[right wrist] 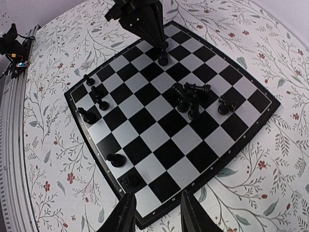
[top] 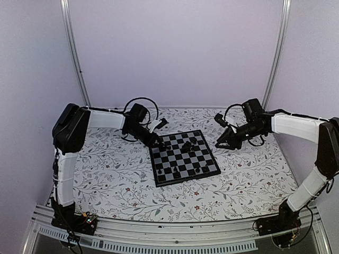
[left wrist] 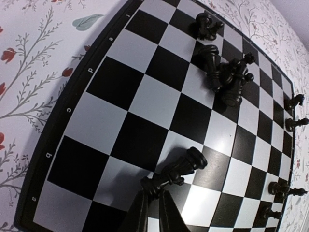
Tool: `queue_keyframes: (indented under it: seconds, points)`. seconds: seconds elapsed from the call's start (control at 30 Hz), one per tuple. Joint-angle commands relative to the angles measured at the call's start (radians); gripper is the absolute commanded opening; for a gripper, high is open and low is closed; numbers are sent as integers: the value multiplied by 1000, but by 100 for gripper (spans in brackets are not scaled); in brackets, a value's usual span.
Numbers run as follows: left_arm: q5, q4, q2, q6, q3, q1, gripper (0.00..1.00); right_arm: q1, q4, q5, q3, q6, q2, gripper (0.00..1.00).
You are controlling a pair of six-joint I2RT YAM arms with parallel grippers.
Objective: Set up the chess pieces on the board
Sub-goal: Pick up the chess piece from the chessboard, then place the chess piece on the chessboard.
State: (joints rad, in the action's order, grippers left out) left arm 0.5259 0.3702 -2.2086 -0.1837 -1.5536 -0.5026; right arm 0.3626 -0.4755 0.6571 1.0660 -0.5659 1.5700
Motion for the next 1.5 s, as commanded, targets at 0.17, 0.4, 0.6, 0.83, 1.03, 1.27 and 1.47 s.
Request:
queue_keyframes:
  seconds: [0.17,0.4,0.6,0.83,1.03,1.27,1.47]
  points:
    - [162,-244,119,213,156,42,10,143,24,-6,276,134,211,34]
    - [279,-478,153,374,276,77,11,202,44,-26,488,270,409,35]
    - [334,-561,147,450,305,77,12,264,43,-45,649,328,544,37]
    - [354,-600,138,482,308,77,12,315,30,-51,777,366,661,39]
    - [372,-608,137,491,311,77,13,320,32,-62,821,402,716,35]
    - [389,-614,134,495,308,75,13,322,42,-72,827,415,729,32]
    - [398,-617,124,494,307,73,13,322,52,-85,837,417,734,31]
